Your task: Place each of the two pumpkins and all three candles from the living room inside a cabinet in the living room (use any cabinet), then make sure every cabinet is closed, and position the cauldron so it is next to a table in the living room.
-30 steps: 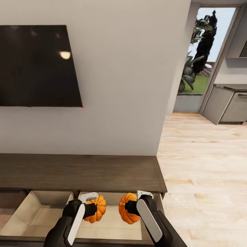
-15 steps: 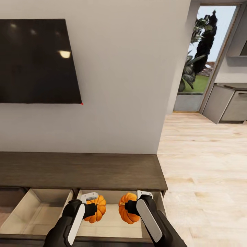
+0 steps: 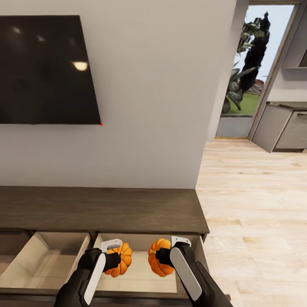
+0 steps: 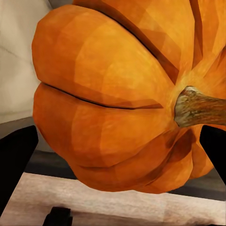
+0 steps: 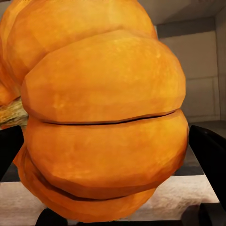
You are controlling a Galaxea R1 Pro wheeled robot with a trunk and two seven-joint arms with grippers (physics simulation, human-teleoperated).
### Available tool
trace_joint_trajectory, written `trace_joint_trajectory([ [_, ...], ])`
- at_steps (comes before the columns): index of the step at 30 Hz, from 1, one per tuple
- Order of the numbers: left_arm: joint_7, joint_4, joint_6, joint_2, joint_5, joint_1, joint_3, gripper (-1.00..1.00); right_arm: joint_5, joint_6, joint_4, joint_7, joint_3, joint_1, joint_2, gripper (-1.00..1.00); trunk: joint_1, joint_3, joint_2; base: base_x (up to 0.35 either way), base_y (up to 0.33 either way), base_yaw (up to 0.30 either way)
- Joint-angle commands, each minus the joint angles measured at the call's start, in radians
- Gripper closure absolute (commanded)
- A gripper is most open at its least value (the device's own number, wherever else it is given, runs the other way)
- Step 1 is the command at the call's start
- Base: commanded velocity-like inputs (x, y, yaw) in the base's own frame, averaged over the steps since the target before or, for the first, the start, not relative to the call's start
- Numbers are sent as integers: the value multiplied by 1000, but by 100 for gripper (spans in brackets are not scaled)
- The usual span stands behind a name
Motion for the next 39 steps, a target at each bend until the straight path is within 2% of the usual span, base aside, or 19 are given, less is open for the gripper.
trace_joint_trajectory([
  [1,0,0,0,0,0,0,0,100,-1,-5,0,0,0,0,0,100,4,-3,-7,0,0,0],
  [12,-9,-4,0,0,2,0,-1,100,-1,-12,1,-4,0,0,0,100,46,-38,-84,0,0,0],
  [19,-11,-16,0,0,2,0,-2,100,0,-12,4,-4,0,0,0,100,46,-38,-84,0,0,0],
  [23,-10,-18,1,2,2,0,-4,100,4,-15,39,-3,0,0,0,100,46,-38,-84,0,0,0],
  [39,-11,-14,-1,8,2,0,-10,100,8,-73,81,-12,-2,-3,0,100,46,-38,-84,105,-29,0],
])
